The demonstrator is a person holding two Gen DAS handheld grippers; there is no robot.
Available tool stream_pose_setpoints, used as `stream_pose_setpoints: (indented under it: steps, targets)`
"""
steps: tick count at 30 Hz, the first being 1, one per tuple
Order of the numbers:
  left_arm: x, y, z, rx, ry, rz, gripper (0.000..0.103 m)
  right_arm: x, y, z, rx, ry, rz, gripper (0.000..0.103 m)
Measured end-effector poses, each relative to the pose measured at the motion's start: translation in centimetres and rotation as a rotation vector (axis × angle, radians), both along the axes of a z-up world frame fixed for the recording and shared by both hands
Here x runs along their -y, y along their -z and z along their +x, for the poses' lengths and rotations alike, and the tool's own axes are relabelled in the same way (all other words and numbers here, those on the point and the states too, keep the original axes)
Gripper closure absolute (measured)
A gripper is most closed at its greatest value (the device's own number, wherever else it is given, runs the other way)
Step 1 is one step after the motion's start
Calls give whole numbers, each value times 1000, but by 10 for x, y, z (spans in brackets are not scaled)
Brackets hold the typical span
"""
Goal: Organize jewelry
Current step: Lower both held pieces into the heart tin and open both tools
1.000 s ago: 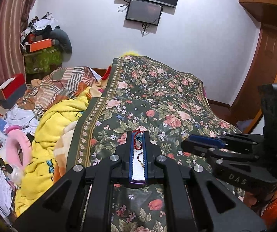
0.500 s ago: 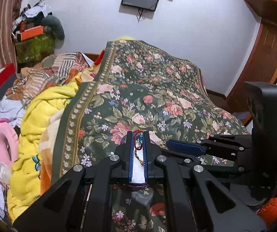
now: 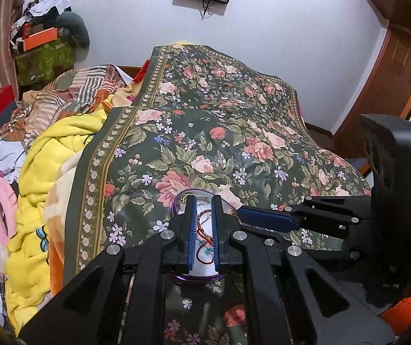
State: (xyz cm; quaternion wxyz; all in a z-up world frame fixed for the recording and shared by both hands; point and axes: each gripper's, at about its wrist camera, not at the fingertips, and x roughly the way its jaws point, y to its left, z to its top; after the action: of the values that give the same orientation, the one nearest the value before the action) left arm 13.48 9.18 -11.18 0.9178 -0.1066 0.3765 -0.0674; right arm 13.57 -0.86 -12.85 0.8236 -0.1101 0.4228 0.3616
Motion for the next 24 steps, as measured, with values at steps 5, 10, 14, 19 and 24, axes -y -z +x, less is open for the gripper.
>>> stream_pose_setpoints:
  steps: [5,10,14,19,24]
  targets:
    - [-2,0,1,-11,-13,1,96,0,3,1,-4,0,-17,85]
    - [-6,-2,-1,-15,-32,-4,95,4,3,3,-7,14,-25,79]
    - [-7,-7,-6,-9,-45,2,88,8,-1,3,2,32,-19,72]
    - [-4,-18,-14,15,-53,25,78,15,-12,1,22,53,0,71]
    - [5,-31,-22,41,-46,43,74,28,-26,-3,68,83,5,71]
